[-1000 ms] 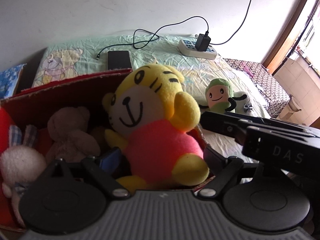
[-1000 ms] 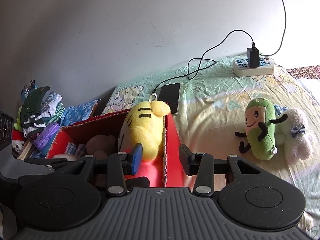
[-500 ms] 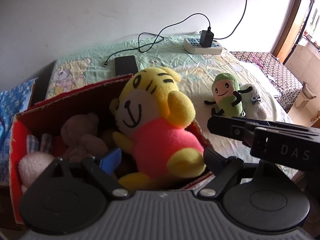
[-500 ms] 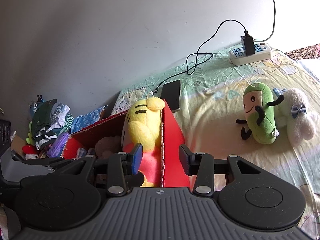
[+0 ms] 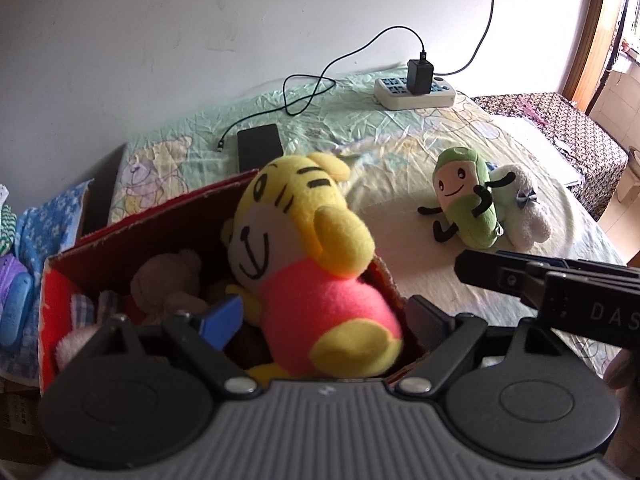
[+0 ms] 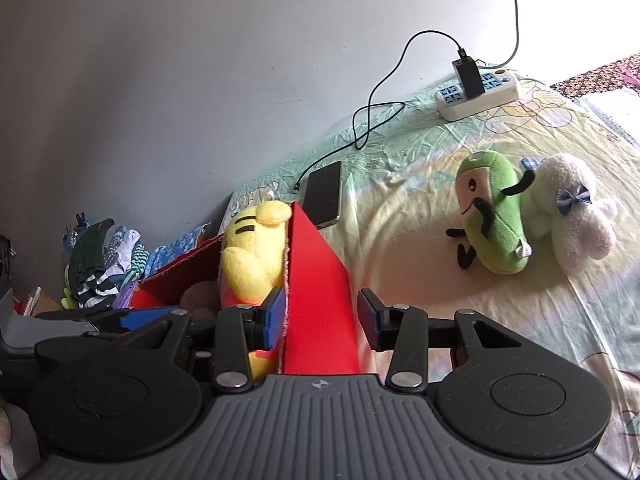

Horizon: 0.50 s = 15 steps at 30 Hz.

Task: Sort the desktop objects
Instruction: 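Lower the tiger into the red box and open the right gripper, then move the right gripper to the green bean-shaped plush on the sheet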

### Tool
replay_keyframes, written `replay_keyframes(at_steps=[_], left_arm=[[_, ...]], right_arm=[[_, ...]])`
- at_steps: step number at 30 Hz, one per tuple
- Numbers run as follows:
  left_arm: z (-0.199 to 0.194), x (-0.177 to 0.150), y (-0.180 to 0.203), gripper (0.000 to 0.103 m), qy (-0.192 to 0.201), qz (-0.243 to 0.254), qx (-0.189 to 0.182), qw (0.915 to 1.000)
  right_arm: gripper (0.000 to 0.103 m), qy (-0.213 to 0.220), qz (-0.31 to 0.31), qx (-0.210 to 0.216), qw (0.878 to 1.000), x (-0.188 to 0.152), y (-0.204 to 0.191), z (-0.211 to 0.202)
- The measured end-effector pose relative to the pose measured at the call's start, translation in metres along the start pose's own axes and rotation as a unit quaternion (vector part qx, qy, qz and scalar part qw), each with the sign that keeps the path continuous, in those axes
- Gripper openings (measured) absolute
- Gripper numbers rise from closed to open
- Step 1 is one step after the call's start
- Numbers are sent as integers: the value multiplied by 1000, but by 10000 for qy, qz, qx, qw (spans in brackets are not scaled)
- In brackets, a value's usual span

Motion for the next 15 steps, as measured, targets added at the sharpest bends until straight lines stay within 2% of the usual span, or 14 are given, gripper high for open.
replay_keyframes(at_steps=[5,10,15], left_arm=[[-1,6,11,89,19,-180,194,9996],[-12,18,28,89,231,-308,410,9984],[-6,28,61,89,216,-324,322,9987]], right_arm=[[44,-165,-69,160,9997,7,17,-2],[44,-424,-280,383,9980,20,33,-2],[44,-627,-375,400,9965,30,61,-5]])
Point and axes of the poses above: each gripper's, at about its wrist camera, not at the fingertips, and z roughly the way its jaws point, y to its right, x to its top, the point moved 7 cm from there along z, roughly the way its jaws point, and after that the axes turned 6 degrees about -y, right-handed, at the moved point
